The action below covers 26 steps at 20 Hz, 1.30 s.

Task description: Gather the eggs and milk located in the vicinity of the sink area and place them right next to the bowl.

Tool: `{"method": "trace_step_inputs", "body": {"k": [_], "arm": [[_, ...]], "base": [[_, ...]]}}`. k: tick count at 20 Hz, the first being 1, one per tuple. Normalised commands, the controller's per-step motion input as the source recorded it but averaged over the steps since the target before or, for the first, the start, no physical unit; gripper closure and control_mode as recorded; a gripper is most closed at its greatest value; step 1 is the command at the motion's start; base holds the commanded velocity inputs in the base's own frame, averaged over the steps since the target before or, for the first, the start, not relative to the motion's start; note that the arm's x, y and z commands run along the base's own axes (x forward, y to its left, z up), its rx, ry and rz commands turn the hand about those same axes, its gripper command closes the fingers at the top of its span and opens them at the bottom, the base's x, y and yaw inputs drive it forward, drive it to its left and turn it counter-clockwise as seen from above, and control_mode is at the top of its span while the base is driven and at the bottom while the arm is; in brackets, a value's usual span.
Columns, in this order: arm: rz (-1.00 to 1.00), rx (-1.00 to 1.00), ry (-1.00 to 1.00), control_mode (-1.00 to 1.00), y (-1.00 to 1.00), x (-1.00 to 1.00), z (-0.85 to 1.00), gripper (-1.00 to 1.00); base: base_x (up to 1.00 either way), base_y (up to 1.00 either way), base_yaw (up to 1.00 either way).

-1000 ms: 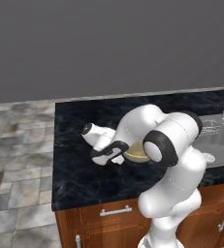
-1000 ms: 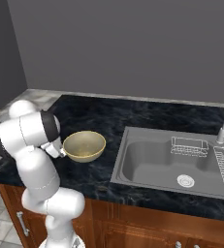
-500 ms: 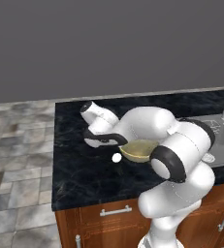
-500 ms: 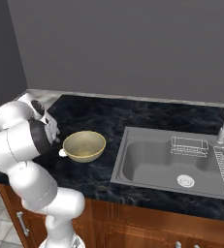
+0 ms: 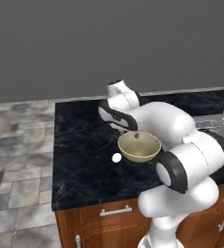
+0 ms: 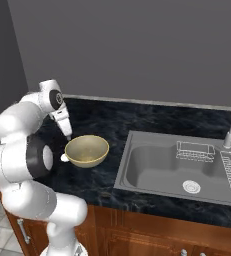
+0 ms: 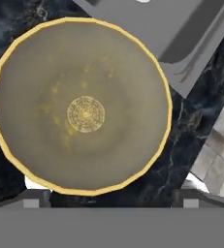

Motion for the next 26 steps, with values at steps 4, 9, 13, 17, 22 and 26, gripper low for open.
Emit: {"method": "trace_step_inputs", "body": {"k": [4, 9, 13, 17, 22, 26], "arm": [[0.56, 0.16, 0.13, -1.0, -0.72, -0.76, 0.0, -1.0], [0.71, 0.06, 0.05, -1.0, -0.2, -0.98, 0.07, -1.0], [0.46, 0.27, -0.07, -1.0, -0.01, -0.95, 0.28, -1.0], [0.31, 0.59, -0.06, -1.0, 0.0, -0.61, 0.23, -1.0], [0.13, 0.2, -0.12, -1.0, -0.02, -0.54, 0.31, -1.0], [0.05, 0.0, -0.15, -1.0, 0.0, -0.51, 0.41, -1.0]], "base": [[0.0, 0.0, 0.0], [0.0, 0.0, 0.0], [0.0, 0.0, 0.0], [0.0, 0.0, 0.0], [0.0, 0.0, 0.0], [0.0, 0.0, 0.0]]}}
